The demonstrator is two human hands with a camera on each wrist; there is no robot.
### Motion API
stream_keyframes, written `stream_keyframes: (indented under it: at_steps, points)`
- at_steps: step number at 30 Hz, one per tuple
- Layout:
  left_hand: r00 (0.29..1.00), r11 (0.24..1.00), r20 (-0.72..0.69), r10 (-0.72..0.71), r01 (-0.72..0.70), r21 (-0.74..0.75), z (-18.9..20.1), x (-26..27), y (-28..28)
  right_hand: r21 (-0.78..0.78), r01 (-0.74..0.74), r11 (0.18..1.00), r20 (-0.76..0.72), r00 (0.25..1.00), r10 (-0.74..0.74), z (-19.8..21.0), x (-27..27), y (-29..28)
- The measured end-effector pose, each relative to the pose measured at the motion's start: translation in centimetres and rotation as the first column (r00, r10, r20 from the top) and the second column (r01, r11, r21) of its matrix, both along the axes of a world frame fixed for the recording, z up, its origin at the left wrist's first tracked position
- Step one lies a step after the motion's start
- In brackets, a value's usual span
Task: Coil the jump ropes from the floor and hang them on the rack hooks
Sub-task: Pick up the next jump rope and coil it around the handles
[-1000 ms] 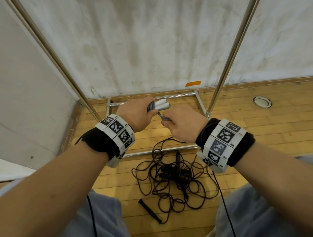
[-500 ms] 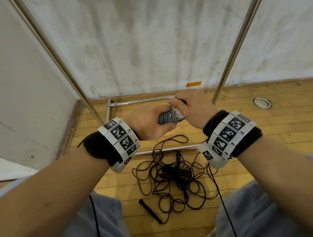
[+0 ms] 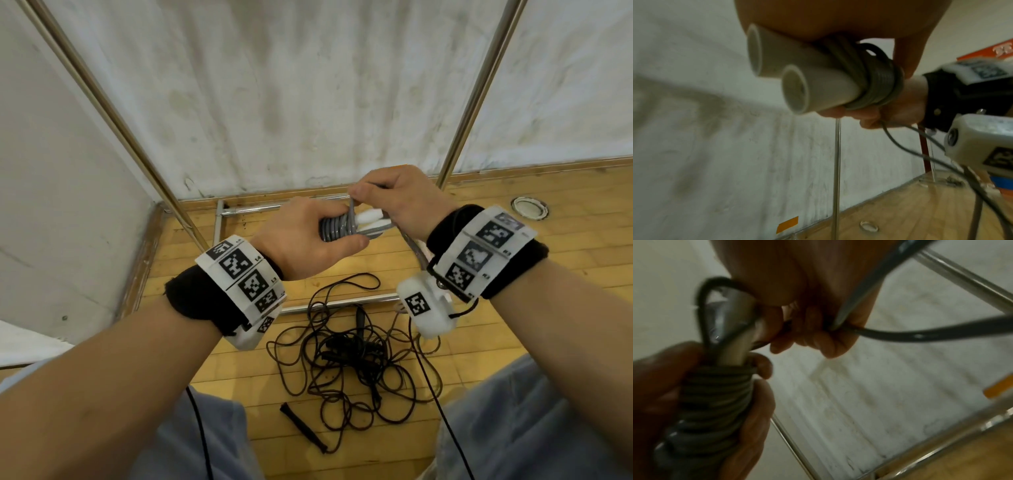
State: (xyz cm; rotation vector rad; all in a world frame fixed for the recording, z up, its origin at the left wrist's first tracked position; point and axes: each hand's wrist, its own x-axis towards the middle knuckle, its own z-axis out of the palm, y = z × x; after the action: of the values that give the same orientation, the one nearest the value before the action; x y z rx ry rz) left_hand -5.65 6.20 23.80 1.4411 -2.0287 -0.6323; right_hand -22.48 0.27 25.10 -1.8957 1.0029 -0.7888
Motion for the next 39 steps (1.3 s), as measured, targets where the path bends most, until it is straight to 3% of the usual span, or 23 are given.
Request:
stream_keyframes:
  at_steps: [3,6,9,14,19,23,26,30,35,39]
  points:
    - [0.952,0.997,-0.307,0.005,0.019,0.075,0.9,0.0,0.3,0.207,-0.060,0.977,0.195,0.981,0.019,-0.2,-0.1,-0.4]
    - [0.911,0.997,-0.407,0.068,-0.054,0.047,1.3,0.1,0.1,0.298,-0.098,0.949,0.299,0.954,0.005,-1.2,0.8,-0.1]
    - [0.932,0.981,-0.320,0.171,-0.191,-0.032,1.2,0.3,-0.4,0.314,-0.075,0.946,0.318,0.948,-0.030,-1.9,2.0,0.9]
    - [0.921,0.938,-0.247,0.302,-0.333,-0.096,0.8,1.2,-1.4,0.303,-0.071,0.950,0.216,0.976,0.004,-1.9,3.0,2.2]
    - [0.933,0.919,-0.011,0.359,-0.356,-0.170,-0.4,2.0,-2.4,-0.019,-0.010,1.000,-0.154,0.988,0.007,-1.6,3.2,1.9]
    - [0.923,0.929,0.153,0.354,-0.328,-0.173,-1.5,1.9,-2.6,-0.077,-0.026,0.997,-0.363,0.932,-0.004,-2.2,3.1,1.8]
    - [0.911,0.930,0.217,0.351,-0.312,-0.194,-2.0,2.2,-3.0,-0.121,-0.033,0.992,-0.409,0.912,-0.020,-2.1,2.8,1.9]
    - [0.867,0.907,0.268,0.421,-0.391,-0.157,-2.1,3.9,-3.9,-0.229,-0.094,0.969,-0.464,0.886,-0.024,-2.0,2.7,2.5]
    - [0.898,0.958,0.359,0.256,-0.286,0.031,-3.2,3.8,-3.5,-0.274,-0.055,0.960,-0.455,0.887,-0.079,-2.1,1.8,1.7]
    - [0.883,0.963,0.414,0.220,-0.266,0.054,-3.2,3.5,-3.3,-0.305,-0.068,0.950,-0.456,0.886,-0.082,-2.3,1.9,1.9]
